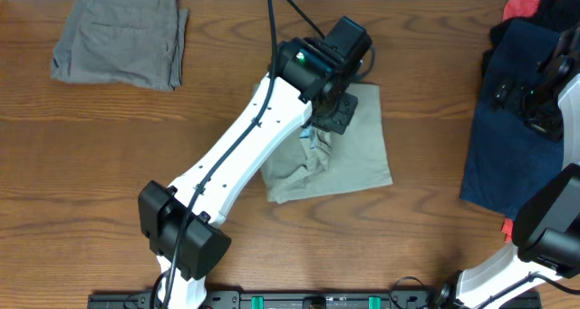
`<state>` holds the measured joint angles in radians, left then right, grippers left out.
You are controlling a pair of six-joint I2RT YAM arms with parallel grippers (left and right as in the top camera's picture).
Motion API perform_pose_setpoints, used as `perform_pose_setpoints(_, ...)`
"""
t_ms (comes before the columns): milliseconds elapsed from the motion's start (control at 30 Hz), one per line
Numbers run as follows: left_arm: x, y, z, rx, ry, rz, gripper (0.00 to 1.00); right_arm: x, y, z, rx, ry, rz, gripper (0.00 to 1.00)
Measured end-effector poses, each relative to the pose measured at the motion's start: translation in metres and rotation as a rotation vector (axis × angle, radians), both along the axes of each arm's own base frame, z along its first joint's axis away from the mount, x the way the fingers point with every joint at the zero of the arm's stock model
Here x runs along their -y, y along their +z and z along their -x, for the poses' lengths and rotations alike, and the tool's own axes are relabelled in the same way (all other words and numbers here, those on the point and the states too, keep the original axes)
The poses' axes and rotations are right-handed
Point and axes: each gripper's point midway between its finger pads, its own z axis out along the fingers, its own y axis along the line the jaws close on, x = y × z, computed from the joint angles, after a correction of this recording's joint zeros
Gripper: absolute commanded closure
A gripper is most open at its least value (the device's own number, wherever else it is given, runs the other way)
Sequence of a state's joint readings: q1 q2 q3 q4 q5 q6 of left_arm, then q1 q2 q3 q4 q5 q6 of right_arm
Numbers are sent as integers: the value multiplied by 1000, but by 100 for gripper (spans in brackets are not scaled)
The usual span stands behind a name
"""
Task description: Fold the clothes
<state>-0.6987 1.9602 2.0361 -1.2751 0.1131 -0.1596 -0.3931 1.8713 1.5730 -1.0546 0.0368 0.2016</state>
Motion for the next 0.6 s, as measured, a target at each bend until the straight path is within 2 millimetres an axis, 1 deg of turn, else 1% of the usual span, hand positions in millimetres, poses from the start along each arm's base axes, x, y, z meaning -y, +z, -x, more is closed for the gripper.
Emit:
perform_pose_setpoints(333,13,2,3,10,-25,30,94,0,0,0,0,0,0,1)
perform_pose_setpoints(467,26,1,10,5,-50,55,94,0,0,0,0,0,0,1)
perform_pose_setpoints(600,40,-10,20,-34,-78,72,94,0,0,0,0,0,0,1)
